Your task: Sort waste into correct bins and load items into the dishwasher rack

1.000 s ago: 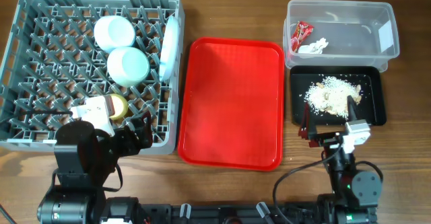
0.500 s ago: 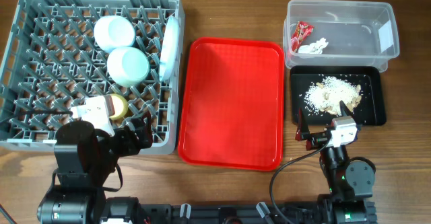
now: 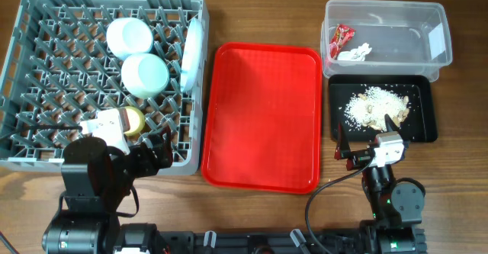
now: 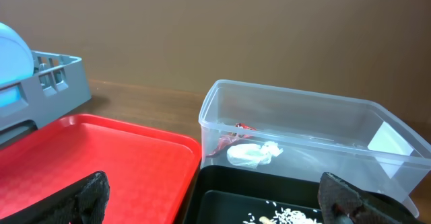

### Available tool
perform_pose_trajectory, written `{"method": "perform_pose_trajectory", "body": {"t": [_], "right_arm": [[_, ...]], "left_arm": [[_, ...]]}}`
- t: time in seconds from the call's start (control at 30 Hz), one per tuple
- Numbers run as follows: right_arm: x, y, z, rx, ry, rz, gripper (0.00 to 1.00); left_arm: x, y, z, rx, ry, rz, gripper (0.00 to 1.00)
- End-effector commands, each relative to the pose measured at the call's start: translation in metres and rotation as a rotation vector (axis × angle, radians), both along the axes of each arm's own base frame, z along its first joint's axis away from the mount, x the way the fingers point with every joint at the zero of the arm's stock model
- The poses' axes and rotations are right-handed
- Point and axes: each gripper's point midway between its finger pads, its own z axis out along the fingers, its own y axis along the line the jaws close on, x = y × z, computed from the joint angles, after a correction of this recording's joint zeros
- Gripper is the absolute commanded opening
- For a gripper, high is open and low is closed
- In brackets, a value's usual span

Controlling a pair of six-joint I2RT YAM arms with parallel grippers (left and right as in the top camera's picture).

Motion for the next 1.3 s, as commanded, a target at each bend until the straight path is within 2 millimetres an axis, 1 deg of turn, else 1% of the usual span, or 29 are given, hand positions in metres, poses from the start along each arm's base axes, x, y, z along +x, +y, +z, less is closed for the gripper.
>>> {"method": "perform_pose_trajectory", "body": {"t": [0.0, 0.13, 0.27, 0.37, 0.5, 0.67, 0.73, 0.9, 0.93, 1.0, 1.13, 1.2, 1.27], "right_arm": [[0.0, -0.003, 0.003, -0.012, -0.017, -0.012, 1.0], [0.0, -0.003, 0.003, -0.012, -0.017, -0.012, 1.0], [0.0, -0.003, 0.003, -0.012, -0.017, -0.012, 1.0], [0.0, -0.003, 0.003, -0.012, -0.017, -0.012, 1.0], [0.0, -0.003, 0.003, -0.012, -0.017, -0.012, 1.0], [0.0, -0.003, 0.003, -0.012, -0.017, -0.012, 1.0], [0.0, -0.003, 0.003, -0.012, -0.017, -0.012, 1.0], [0.0, -0.003, 0.003, -0.012, -0.017, -0.012, 1.0], [0.0, -0.003, 0.003, -0.012, -0.017, -0.012, 1.0], [0.0, -0.003, 0.003, -0.012, -0.017, -0.012, 1.0], [0.0, -0.003, 0.003, -0.012, -0.017, -0.012, 1.0], [0.0, -0.003, 0.003, -0.012, -0.017, -0.012, 1.0], [0.0, -0.003, 0.003, -0.012, -0.017, -0.012, 1.0]], "left_arm": [[0.0, -0.003, -0.001, 0.004, -0.001, -0.026, 1.0], [0.0, -0.003, -0.001, 0.004, -0.001, -0.026, 1.0], [-0.005, 0.0, -0.006, 0.015, 0.015, -0.016, 1.0], [-0.003, 0.004, -0.016, 0.014, -0.031, 0.004, 1.0], [0.002, 0.002, -0.038, -0.001, -0.146, -0.001, 1.0], [0.011, 0.0, -0.053, -0.011, -0.337, -0.008, 1.0], [0.015, 0.001, -0.053, -0.01, -0.419, -0.008, 1.0], [0.024, 0.001, -0.046, -0.006, -0.597, -0.009, 1.0], [0.026, 0.002, -0.042, 0.019, -0.66, -0.013, 1.0], [0.029, 0.002, -0.039, 0.07, -0.723, -0.027, 1.0], [0.029, 0.002, -0.047, 0.147, -0.702, -0.055, 1.0], [0.028, 0.002, -0.064, 0.147, -0.634, -0.061, 1.0], [0.028, 0.002, -0.064, 0.138, -0.634, -0.058, 1.0]]}}
